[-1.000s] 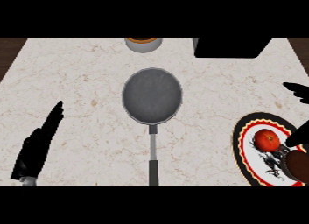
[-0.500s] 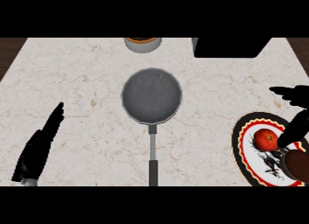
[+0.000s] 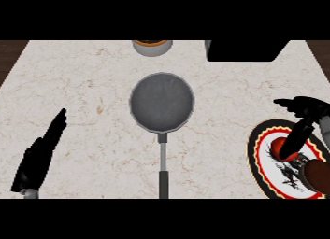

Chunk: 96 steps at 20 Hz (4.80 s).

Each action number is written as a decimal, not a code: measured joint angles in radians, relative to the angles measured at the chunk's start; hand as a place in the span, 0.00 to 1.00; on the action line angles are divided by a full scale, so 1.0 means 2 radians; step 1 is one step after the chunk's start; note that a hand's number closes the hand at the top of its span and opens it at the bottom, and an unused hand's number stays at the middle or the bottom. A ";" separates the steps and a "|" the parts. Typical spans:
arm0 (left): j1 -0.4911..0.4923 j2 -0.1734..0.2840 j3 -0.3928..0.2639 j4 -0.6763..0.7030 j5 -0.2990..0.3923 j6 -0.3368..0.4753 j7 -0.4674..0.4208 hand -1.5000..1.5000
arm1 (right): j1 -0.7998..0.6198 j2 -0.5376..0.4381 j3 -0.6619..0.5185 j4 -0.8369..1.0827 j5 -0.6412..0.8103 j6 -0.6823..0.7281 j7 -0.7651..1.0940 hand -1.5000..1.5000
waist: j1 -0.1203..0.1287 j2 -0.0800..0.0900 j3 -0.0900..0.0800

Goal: Pick the tomato from the plate and place it in the pan

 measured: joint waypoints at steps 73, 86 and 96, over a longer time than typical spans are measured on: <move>-0.004 -0.067 0.067 -0.017 -0.070 -0.076 0.015 0.50 | -0.169 0.194 -0.015 0.067 0.365 -0.304 -0.389 1.00 | 0.006 0.001 0.000; -0.010 -0.083 0.050 -0.023 -0.084 -0.077 0.013 0.50 | -0.306 0.303 -0.011 0.345 0.329 -0.379 -0.406 1.00 | 0.031 0.009 0.000; -0.038 -0.082 0.038 -0.017 -0.087 -0.091 0.016 0.50 | -0.312 0.310 -0.002 0.450 0.229 -0.340 -0.409 0.00 | 0.064 0.018 0.001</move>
